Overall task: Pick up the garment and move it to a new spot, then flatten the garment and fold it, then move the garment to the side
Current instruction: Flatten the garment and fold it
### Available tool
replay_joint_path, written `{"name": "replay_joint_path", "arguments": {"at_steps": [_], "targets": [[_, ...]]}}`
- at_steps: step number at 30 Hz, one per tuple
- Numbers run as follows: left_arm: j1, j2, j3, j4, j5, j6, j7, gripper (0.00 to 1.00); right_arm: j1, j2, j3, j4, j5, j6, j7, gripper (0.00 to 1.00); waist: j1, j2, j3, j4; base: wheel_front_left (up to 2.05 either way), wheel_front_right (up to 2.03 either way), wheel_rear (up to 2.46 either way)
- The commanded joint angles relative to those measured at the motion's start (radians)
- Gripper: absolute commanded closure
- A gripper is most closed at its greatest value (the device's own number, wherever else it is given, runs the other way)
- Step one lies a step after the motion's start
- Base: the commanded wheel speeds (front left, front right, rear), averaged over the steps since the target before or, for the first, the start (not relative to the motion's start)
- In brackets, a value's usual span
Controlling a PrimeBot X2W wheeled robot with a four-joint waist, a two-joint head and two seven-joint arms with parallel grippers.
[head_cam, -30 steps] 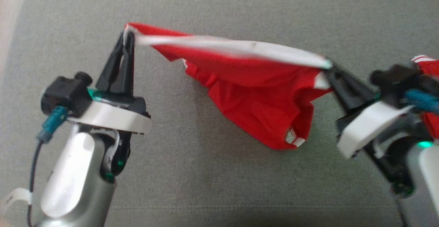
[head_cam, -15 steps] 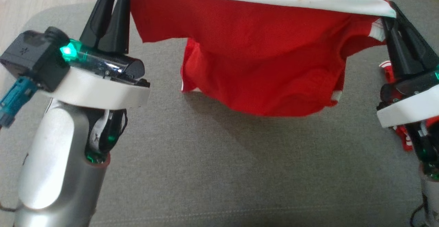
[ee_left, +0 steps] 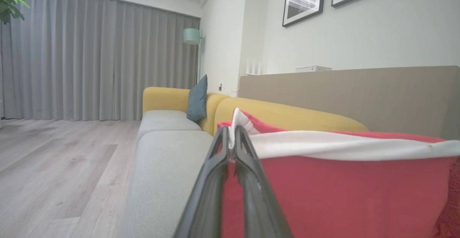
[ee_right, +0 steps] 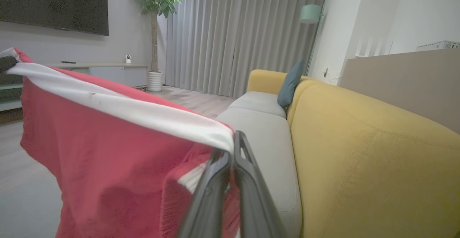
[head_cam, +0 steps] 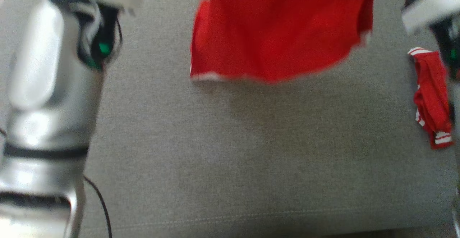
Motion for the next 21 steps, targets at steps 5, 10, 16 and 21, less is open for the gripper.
{"name": "replay_joint_path", "arguments": {"at_steps": [5, 10, 16, 21], "targets": [[-0.259, 0.023, 0.073, 0.265, 0.024, -0.015, -0.106, 1.00, -0.257, 0.046, 0.068, 0.246, 0.025, 0.006, -0.125, 1.00, -0.0002, 0.0000, 0.023, -0.018, 0.00, 0.00, 0.00], [-0.384, 0.000, 0.088, 0.472, 0.033, -0.030, -0.136, 1.00, -0.429, 0.103, 0.138, 0.496, -0.009, 0.006, -0.267, 1.00, -0.0002, 0.0000, 0.059, -0.021, 0.00, 0.00, 0.00], [-0.371, -0.045, 0.098, 0.661, 0.026, -0.038, -0.139, 1.00, -0.514, 0.189, 0.238, 0.794, -0.040, 0.006, -0.349, 1.00, -0.0002, 0.0000, 0.145, -0.011, 0.00, 0.00, 0.00], [-0.292, -0.073, 0.112, 0.723, 0.015, -0.057, -0.139, 1.00, -0.481, 0.230, 0.309, 0.929, -0.012, 0.006, -0.434, 1.00, -0.0002, 0.0000, 0.203, 0.006, 0.00, 0.00, 0.00]]}}
